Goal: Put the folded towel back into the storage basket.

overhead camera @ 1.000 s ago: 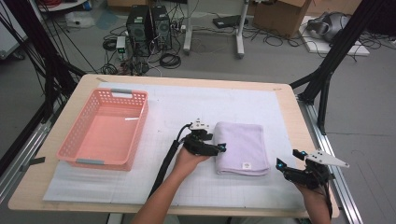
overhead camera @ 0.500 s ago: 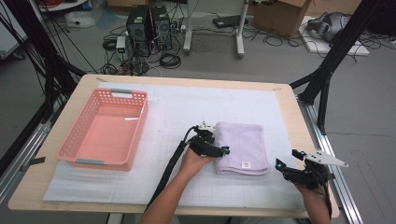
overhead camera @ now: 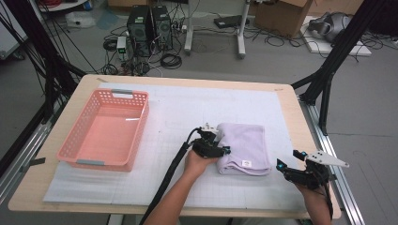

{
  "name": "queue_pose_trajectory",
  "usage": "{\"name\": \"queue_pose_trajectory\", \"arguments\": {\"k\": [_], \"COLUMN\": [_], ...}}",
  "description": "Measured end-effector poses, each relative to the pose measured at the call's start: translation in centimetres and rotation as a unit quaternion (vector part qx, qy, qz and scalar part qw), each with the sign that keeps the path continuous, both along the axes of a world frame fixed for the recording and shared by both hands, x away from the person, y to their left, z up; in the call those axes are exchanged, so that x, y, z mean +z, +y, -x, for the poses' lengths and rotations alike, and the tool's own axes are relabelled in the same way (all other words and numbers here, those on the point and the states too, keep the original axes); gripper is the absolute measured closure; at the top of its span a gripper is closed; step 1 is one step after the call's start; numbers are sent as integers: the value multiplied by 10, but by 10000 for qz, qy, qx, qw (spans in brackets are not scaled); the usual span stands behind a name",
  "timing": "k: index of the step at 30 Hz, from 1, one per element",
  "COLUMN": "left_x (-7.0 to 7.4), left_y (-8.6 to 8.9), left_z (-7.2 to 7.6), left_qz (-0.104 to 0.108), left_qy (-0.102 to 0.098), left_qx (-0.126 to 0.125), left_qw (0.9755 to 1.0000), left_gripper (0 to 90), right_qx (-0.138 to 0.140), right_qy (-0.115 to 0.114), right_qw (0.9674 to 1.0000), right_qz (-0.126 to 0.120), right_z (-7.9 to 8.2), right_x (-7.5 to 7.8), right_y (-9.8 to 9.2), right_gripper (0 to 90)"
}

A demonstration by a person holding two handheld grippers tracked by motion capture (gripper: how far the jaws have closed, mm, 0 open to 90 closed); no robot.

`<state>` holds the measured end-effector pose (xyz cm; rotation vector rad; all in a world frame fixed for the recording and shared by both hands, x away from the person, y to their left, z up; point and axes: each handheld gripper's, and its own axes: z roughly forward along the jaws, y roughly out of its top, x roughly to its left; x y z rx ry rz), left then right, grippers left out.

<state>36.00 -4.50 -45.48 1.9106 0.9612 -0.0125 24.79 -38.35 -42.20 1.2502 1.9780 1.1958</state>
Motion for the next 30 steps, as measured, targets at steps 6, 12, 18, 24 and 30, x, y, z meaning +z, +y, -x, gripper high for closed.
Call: {"name": "queue_pose_trajectory", "arguments": {"k": [6,12,18,24,30], "left_x": [1,4,18,32,48], "left_y": [3,7,12,17,24], "left_z": [1,5,12,20,27], "left_qz": [138,385,663,940,1027], "left_qy": [-164,-429,-884,-1263,-1669], "left_qx": [-131,-218,-524,-755,-1075], "left_qw": [9997,9981,9925,9846,9747], "left_gripper": [675,694,705,711,714], "right_qx": [21,-57,-72,-56,-35], "right_qy": [-29,-56,-100,-113,-110], "right_qw": [10000,9999,9999,9999,9999], "right_qz": [-4,-64,-93,-104,-107], "right_z": [-1,1,2,3,2], "right_x": [0,1,2,3,3], "right_y": [0,-3,-5,-4,-3], "right_gripper": [206,206,206,205,206]}}
